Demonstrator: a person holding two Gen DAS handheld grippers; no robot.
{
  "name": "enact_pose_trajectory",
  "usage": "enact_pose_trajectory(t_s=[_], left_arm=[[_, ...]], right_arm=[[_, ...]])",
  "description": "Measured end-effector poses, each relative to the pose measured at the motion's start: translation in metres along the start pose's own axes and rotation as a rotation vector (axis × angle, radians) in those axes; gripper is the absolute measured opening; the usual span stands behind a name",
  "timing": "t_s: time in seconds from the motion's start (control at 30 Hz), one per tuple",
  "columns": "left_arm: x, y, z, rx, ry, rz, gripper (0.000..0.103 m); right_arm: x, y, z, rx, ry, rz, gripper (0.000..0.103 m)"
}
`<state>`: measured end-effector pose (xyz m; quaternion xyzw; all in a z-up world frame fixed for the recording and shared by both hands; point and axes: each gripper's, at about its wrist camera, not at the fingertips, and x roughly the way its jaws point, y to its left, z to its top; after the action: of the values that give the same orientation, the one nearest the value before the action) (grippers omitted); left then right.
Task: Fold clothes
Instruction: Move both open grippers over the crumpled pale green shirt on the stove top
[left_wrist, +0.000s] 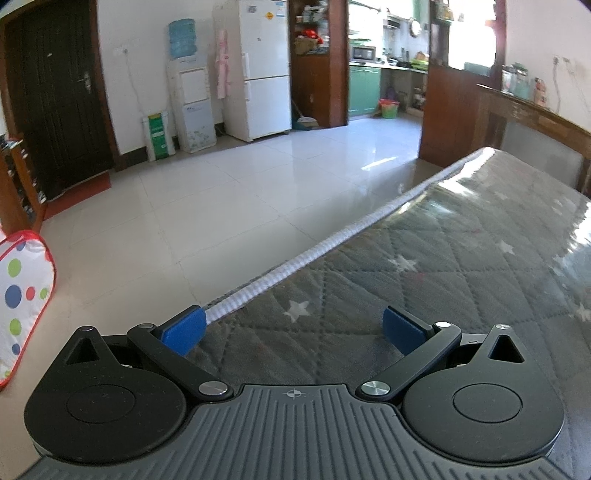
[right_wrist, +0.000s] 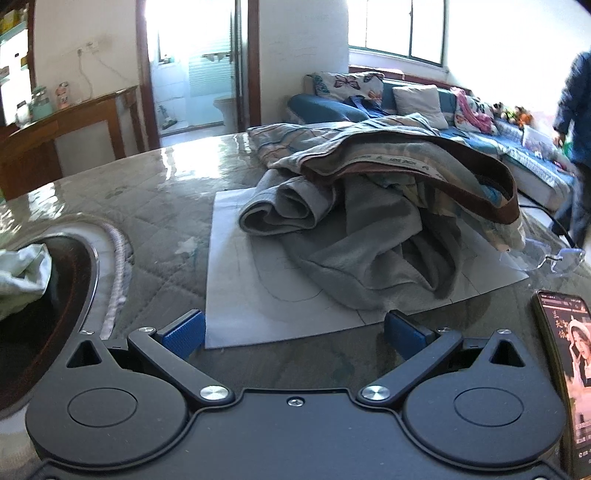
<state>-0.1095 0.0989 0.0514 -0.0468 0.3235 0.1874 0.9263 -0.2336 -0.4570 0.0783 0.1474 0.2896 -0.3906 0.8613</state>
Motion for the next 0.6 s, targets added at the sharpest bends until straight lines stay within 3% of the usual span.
enact_pose_trajectory(t_s=[0.6], left_arm=[[-0.038,-0.026,-0.025,0.123,-0.024,-0.140,0.103]], right_arm=[[-0.037,0.026,-0.008,-0.112,-0.031,0.102,0.103]])
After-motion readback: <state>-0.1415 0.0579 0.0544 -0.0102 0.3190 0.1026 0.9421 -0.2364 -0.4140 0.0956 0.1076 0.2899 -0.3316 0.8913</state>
